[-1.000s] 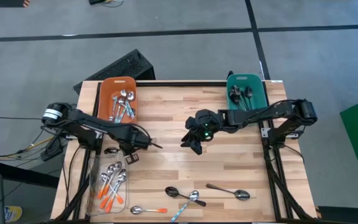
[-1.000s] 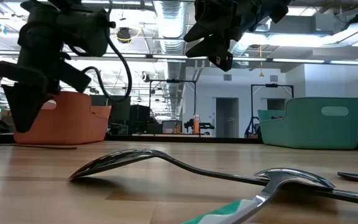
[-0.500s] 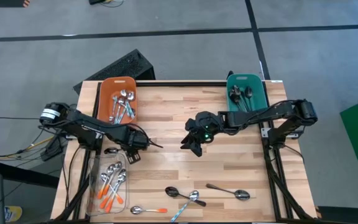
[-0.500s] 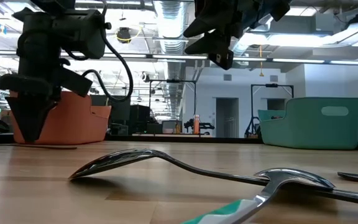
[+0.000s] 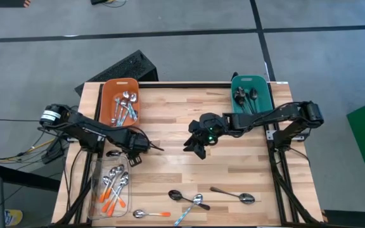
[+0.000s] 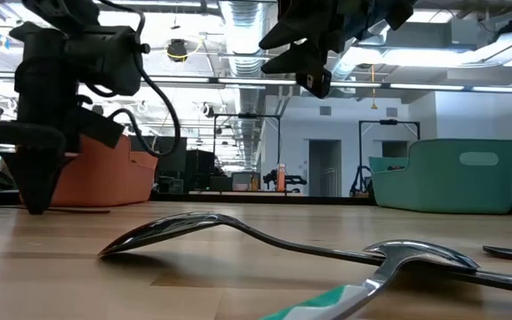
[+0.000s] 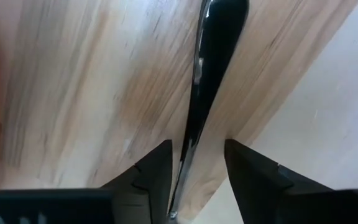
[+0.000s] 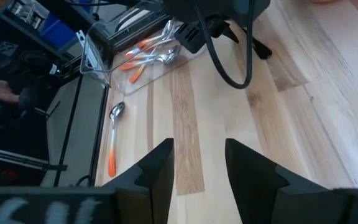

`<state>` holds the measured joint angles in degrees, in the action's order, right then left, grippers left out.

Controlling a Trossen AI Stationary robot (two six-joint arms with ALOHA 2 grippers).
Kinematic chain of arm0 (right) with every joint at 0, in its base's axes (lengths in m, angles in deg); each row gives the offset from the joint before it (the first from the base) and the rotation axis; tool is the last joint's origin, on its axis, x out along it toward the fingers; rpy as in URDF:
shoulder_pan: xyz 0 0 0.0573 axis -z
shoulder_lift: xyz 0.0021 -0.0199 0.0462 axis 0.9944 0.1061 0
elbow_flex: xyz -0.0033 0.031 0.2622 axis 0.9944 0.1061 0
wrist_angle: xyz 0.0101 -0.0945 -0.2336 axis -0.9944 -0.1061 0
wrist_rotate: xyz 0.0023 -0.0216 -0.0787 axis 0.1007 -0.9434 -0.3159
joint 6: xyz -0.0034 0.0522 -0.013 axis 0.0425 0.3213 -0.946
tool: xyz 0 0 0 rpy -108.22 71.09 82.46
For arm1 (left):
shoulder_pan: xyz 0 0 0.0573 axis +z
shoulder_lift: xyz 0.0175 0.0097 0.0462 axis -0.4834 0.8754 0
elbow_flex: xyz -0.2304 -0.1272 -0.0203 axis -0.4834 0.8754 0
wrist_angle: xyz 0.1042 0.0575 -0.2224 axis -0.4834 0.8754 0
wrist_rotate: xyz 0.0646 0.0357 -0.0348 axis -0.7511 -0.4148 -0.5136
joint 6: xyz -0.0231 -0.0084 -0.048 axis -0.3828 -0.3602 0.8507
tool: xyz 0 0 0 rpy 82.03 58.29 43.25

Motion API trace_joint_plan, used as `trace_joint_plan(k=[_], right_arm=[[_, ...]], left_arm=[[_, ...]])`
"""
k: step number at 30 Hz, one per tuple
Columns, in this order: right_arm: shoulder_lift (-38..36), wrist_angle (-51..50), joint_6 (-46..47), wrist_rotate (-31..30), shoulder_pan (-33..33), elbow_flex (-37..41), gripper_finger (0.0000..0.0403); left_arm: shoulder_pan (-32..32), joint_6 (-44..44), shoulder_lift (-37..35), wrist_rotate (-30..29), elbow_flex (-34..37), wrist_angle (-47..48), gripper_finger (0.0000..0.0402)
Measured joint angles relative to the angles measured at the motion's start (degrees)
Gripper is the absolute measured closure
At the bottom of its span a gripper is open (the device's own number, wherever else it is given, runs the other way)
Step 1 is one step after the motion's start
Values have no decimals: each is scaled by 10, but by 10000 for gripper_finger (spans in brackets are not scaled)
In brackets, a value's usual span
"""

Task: Sort silverware by color (type)
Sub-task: Put the black spoon into the green bin

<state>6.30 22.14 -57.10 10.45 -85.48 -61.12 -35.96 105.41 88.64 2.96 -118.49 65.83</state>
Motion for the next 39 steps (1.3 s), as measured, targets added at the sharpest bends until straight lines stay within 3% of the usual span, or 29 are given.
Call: trace_joint_plan(k=[5,14,20,31,35,39], right_arm=[[0,0,0,0,-3,0,236],[0,0,18,0,-3,0,236],[0,0,26,0,-3,0,236],[0,9,38,-17,1,0,236],[0,8,52,-17,7,0,236],[0,8,61,-16,14,0,236]], left_arm=[[0,-14,0,3,3,-13,288],[0,-24,2,26,-2,-57,392],[0,-43,4,19,-19,-72,387],[14,-54,3,8,-79,-259,394],[31,-50,4,2,-114,-271,394],[44,-51,3,-1,-157,-217,395]])
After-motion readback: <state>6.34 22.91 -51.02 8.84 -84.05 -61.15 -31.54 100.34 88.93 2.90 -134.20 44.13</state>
